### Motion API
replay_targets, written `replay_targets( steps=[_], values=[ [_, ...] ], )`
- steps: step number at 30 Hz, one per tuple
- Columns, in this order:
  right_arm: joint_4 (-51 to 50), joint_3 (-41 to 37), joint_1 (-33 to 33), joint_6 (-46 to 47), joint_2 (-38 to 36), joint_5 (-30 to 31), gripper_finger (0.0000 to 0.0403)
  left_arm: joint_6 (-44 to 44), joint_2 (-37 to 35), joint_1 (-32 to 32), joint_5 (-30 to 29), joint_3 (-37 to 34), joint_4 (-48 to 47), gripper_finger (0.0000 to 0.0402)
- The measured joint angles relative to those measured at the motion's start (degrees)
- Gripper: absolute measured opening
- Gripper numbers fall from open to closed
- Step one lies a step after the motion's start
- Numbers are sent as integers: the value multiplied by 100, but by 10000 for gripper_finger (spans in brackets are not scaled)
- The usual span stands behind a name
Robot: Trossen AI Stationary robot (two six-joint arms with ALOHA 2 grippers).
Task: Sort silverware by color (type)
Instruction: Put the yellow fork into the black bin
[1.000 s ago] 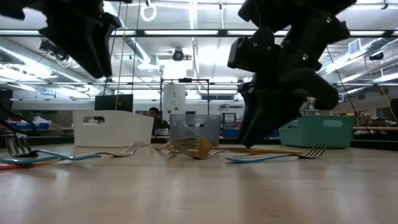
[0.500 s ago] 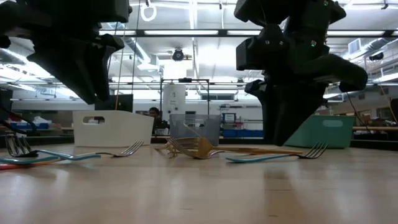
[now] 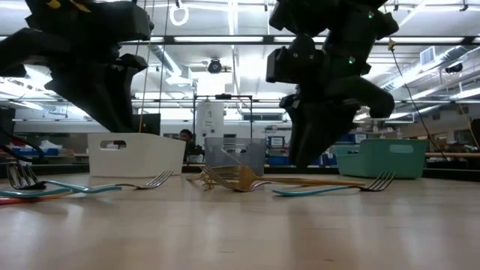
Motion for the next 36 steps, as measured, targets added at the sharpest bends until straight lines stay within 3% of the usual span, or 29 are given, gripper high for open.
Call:
replay_targets(
  steps=[10, 21, 36],
  values=[
    [41, -13, 40, -466, 314, 553, 89, -269, -664, 68, -122, -559, 193, 146],
    [122, 11, 10, -614, 492, 485, 33, -380, -729, 62, -141, -612, 256, 146],
    [1, -24, 64, -658, 118, 728, 24, -379, -729, 62, -139, -612, 204, 146]
  ],
)
